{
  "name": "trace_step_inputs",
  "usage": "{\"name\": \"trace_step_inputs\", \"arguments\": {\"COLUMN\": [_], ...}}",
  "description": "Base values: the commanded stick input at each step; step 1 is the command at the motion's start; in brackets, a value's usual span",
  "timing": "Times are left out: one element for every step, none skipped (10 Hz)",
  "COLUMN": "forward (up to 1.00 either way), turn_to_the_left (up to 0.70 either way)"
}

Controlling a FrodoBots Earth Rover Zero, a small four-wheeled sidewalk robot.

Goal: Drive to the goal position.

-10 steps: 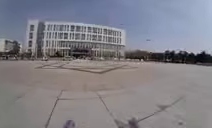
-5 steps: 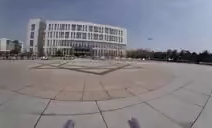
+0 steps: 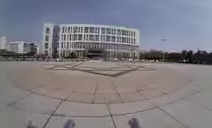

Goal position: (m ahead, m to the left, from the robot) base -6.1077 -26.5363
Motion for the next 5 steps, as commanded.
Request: {"name": "trace_step_inputs", "arguments": {"forward": [0.0, 0.0, 0.0, 0.0, 0.0], "turn_to_the_left": [0.45, 0.45, 0.45, 0.45, 0.45]}}
